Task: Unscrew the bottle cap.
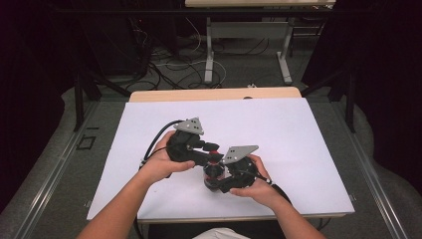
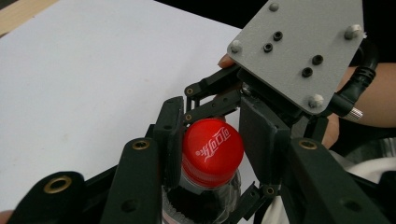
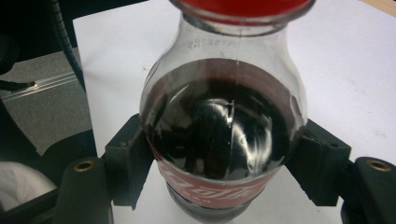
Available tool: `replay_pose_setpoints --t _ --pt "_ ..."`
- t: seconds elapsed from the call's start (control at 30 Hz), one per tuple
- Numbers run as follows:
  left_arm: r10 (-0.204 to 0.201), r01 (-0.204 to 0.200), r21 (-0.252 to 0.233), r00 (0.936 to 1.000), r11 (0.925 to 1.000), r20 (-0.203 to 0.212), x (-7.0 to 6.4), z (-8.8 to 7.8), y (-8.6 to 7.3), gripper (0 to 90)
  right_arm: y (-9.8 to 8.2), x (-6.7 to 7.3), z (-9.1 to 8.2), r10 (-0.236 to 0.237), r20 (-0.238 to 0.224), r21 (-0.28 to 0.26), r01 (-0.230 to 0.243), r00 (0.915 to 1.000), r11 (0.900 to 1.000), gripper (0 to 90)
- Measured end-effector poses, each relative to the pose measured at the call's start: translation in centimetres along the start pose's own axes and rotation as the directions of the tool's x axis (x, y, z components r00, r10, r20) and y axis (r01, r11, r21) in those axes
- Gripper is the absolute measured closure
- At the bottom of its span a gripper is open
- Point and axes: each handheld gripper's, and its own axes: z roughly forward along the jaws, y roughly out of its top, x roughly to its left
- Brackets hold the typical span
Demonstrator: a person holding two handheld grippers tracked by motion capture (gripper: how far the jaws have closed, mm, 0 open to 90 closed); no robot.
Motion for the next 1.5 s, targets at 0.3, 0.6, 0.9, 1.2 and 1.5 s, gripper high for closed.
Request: replay_pose_setpoints --t 0.3,0.6,0.9,1.2,1.5 --pt "-0.094 0.091 -0.034 0.9862 0.9953 -0.136 -1.2 0.5 0.5 62.2 0.0 0.0 -0.1 0.029 0.072 -0.021 -0.027 0.9970 0.999 29.6" --pt "-0.254 0.237 -0.091 0.9043 0.9673 -0.343 -3.6 1.4 1.6 62.2 0.1 0.0 -0.4 0.035 0.126 -0.044 -0.029 0.9914 0.999 29.6" --pt "-0.236 0.221 -0.085 0.9160 0.9717 -0.324 -2.9 1.0 1.5 54.3 -0.1 -0.2 -0.4 0.039 0.115 -0.036 -0.035 0.9926 0.999 29.6" --pt "-0.124 0.120 -0.035 0.9789 0.9922 -0.162 -2.0 -0.8 1.4 44.4 -0.1 -0.1 -0.3 0.042 0.048 -0.026 -0.040 0.9980 0.999 29.5" --pt "0.074 -0.071 0.076 0.9967 0.9946 -0.035 -1.2 -0.9 1.2 48.9 0.0 0.3 -0.2 0.023 0.007 -0.024 -0.023 0.9997 0.999 29.5"
